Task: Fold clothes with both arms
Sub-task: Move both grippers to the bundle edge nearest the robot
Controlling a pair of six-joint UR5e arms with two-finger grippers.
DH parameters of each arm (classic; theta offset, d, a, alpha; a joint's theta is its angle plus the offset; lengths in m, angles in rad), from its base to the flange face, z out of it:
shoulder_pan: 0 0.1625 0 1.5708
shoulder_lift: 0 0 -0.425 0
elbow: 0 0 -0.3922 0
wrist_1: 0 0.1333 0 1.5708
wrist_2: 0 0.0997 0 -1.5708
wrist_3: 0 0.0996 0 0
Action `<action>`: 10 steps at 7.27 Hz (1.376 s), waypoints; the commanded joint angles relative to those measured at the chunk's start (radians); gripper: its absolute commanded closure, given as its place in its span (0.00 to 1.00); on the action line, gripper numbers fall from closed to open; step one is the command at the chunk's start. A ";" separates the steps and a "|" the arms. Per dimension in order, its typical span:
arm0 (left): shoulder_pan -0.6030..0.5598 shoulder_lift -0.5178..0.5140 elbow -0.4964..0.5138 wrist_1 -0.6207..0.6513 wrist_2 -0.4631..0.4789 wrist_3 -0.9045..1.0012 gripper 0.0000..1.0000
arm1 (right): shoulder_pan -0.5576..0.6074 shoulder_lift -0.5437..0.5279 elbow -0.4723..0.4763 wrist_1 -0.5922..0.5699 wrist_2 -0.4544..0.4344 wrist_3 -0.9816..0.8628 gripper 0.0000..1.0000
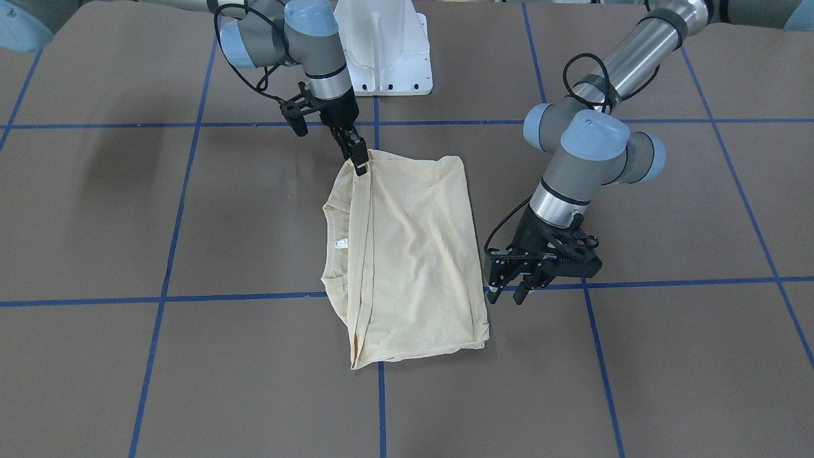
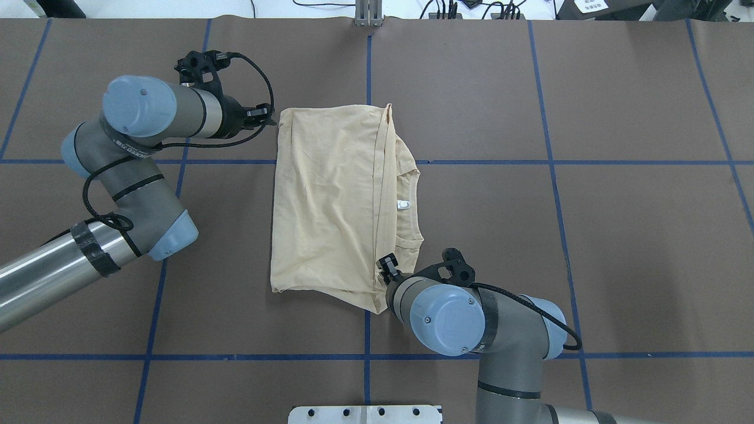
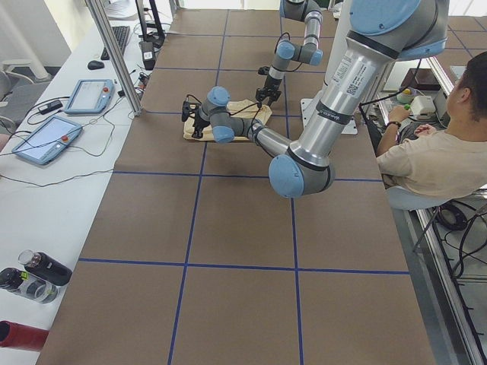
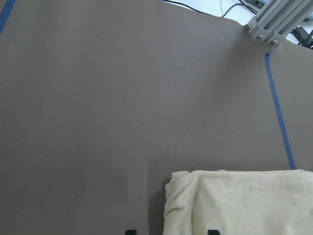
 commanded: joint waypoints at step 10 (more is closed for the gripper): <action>0.268 0.315 -0.478 -0.002 0.046 -0.640 0.43 | -0.034 -0.114 0.146 0.000 0.001 0.014 1.00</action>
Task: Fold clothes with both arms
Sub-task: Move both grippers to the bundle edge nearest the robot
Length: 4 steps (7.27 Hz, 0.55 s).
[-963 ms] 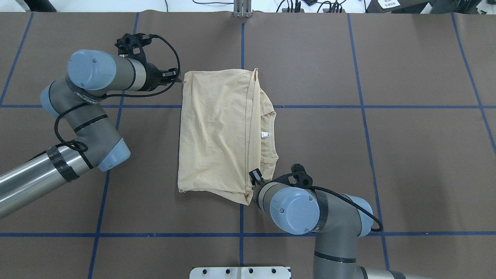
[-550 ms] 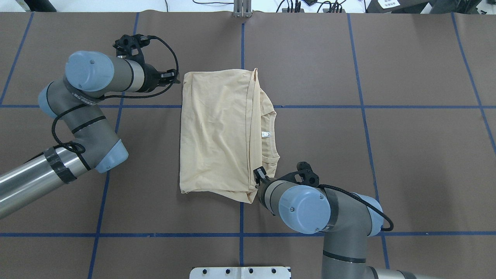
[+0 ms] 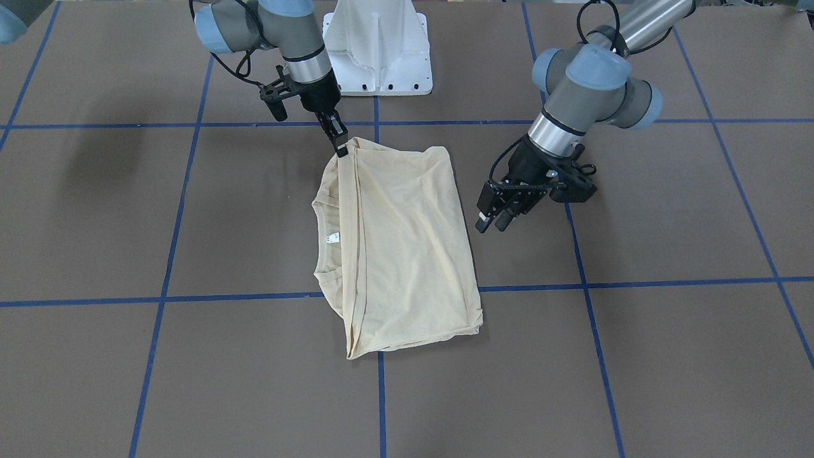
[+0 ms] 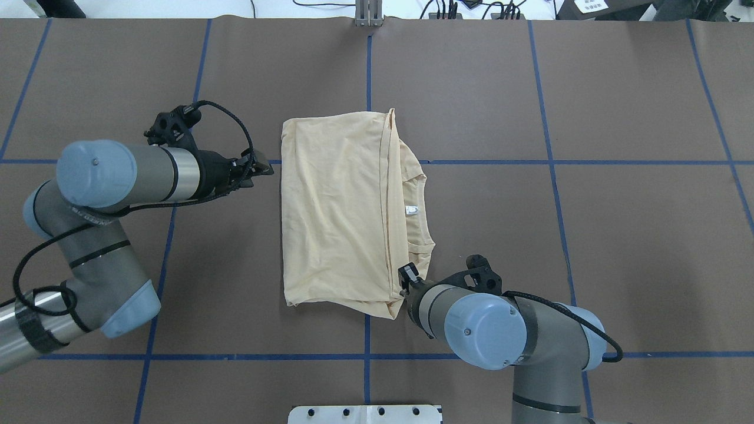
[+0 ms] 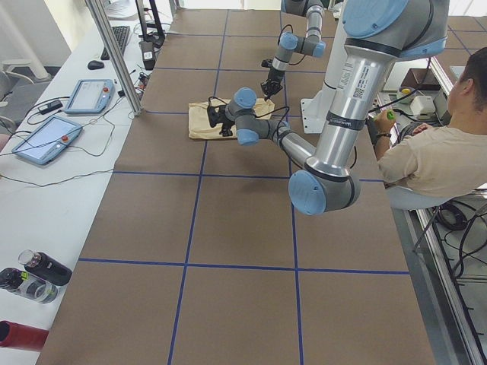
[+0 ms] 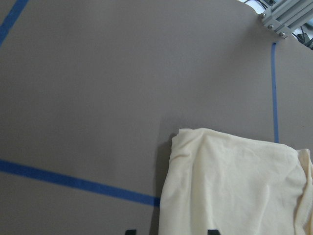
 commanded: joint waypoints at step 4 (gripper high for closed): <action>0.325 0.099 -0.118 0.052 0.199 -0.294 0.43 | -0.017 -0.025 0.027 0.000 -0.004 0.001 1.00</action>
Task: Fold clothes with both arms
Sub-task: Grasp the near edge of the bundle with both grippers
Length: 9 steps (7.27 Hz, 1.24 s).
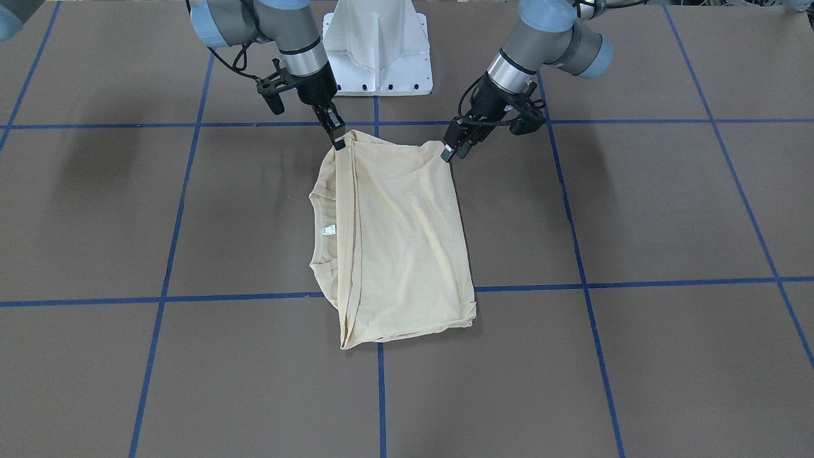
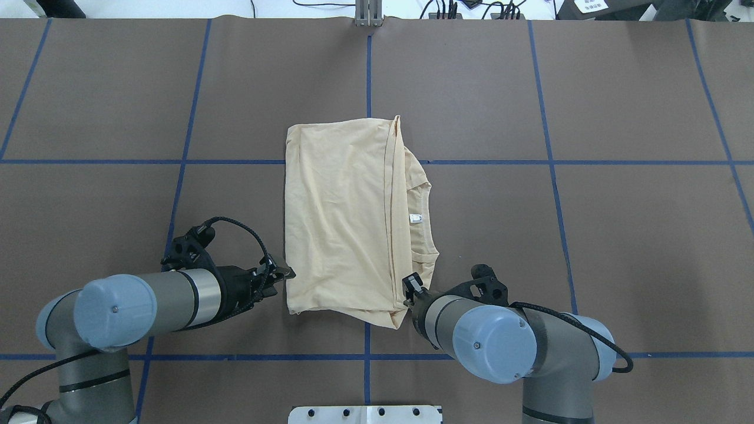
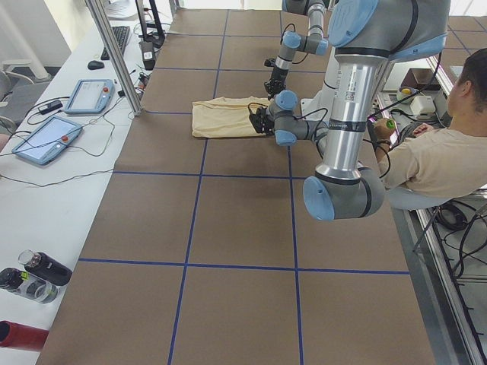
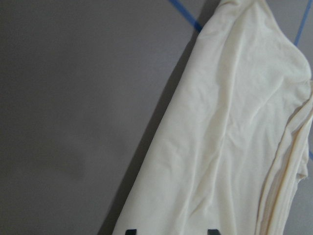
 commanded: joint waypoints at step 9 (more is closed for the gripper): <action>0.074 -0.005 0.025 0.016 -0.001 -0.004 1.00 | 0.000 -0.003 0.017 -0.002 0.001 0.001 1.00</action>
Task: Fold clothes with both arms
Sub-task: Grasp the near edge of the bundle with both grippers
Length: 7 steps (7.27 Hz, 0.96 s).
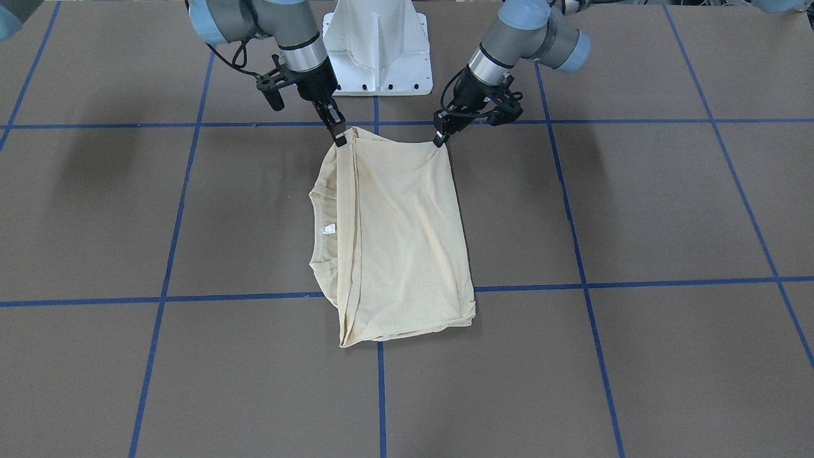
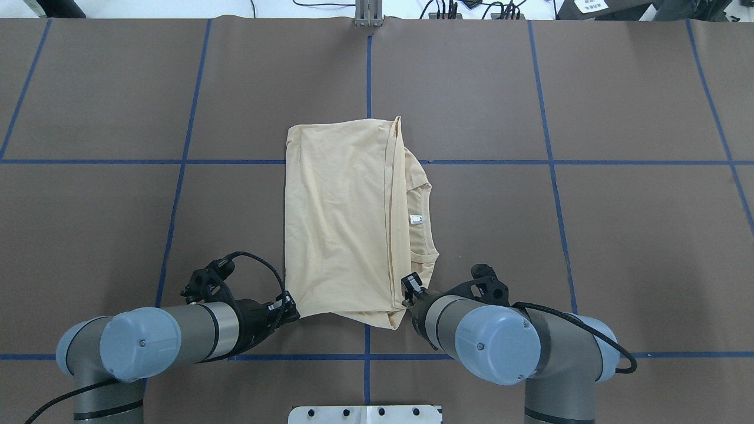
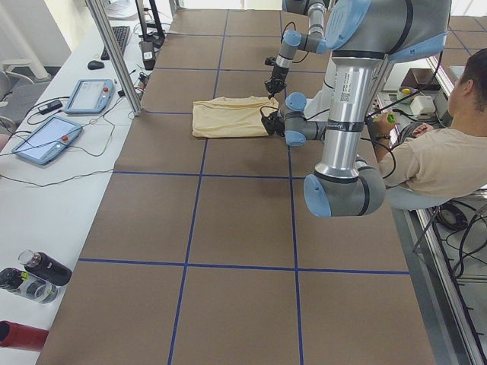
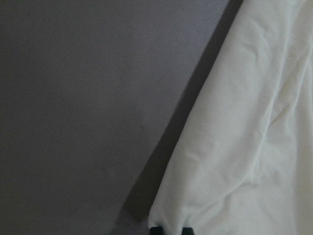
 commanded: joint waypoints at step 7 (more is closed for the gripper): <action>-0.024 0.035 -0.128 0.019 -0.214 0.015 1.00 | -0.041 -0.113 0.145 -0.001 0.003 0.011 1.00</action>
